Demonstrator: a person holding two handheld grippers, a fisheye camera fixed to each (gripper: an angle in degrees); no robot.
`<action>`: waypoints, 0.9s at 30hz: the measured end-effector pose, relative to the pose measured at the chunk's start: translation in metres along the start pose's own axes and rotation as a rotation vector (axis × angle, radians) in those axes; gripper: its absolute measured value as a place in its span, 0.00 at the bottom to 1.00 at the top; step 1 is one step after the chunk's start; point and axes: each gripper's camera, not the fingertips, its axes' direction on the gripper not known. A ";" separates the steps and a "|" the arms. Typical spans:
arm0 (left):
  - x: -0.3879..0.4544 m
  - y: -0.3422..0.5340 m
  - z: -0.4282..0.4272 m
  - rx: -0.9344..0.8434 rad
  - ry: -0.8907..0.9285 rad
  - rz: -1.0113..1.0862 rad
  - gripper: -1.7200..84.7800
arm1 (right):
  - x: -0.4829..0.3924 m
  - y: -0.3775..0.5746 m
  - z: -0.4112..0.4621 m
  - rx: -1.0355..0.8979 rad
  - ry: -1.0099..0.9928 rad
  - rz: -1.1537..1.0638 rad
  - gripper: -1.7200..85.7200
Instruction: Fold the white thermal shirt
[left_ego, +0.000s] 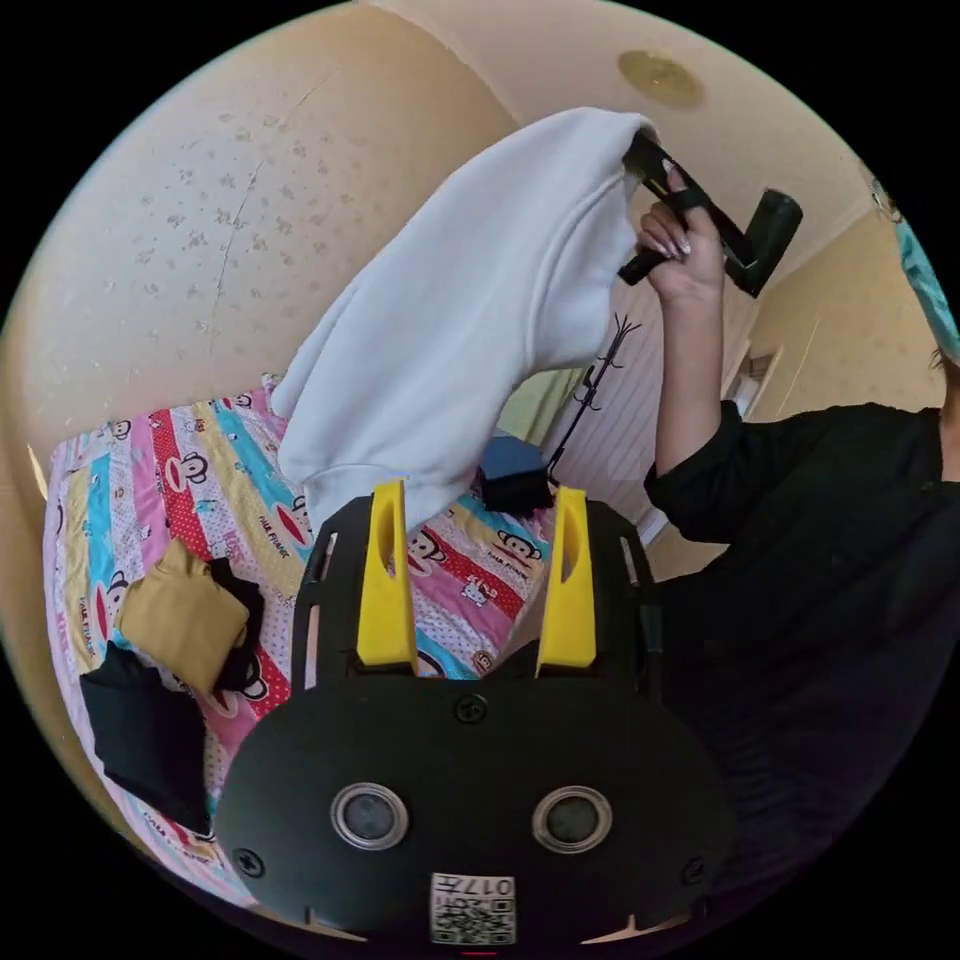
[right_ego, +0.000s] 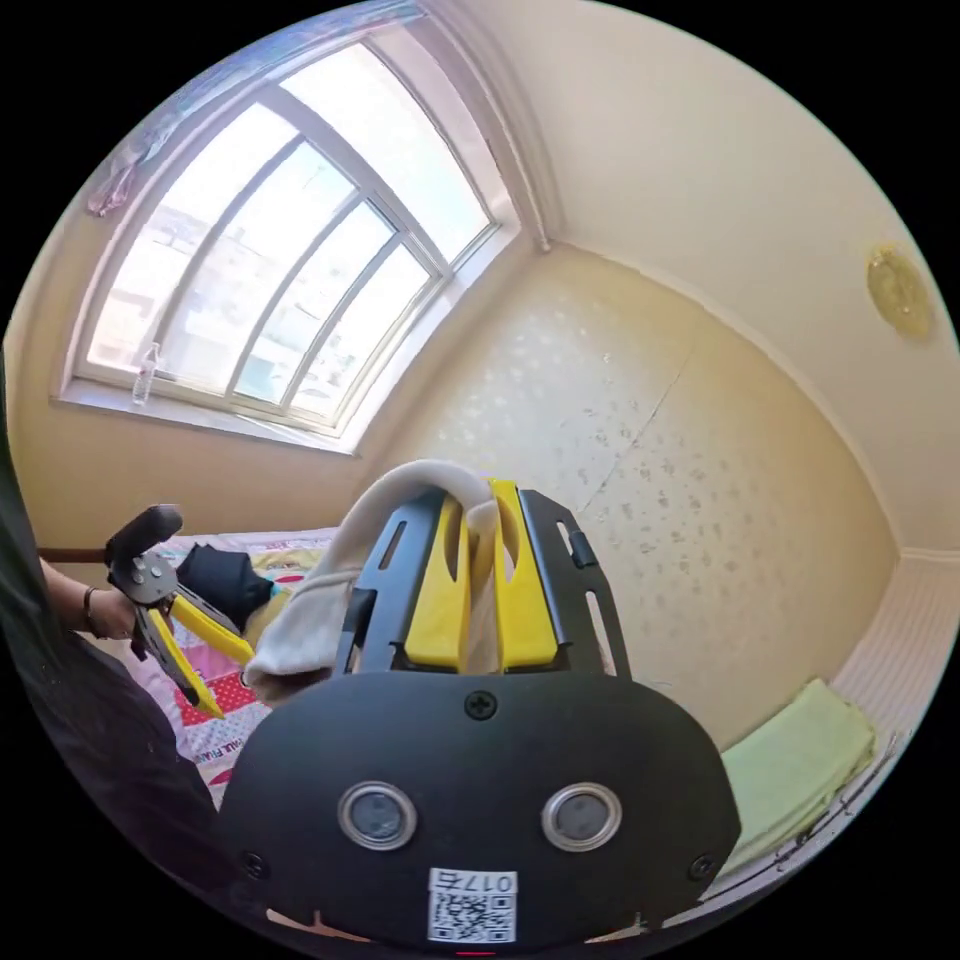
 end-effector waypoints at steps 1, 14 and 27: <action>0.006 -0.007 0.006 -0.002 -0.099 0.008 0.25 | 0.001 -0.001 -0.004 -0.003 0.015 0.004 0.07; -0.006 -0.027 -0.094 0.444 -0.209 0.002 0.04 | 0.091 0.124 0.013 -0.208 -0.020 0.330 0.07; -0.295 -0.070 0.176 -0.098 -0.252 -0.603 0.13 | 0.097 0.485 0.479 -0.914 -0.427 0.805 0.15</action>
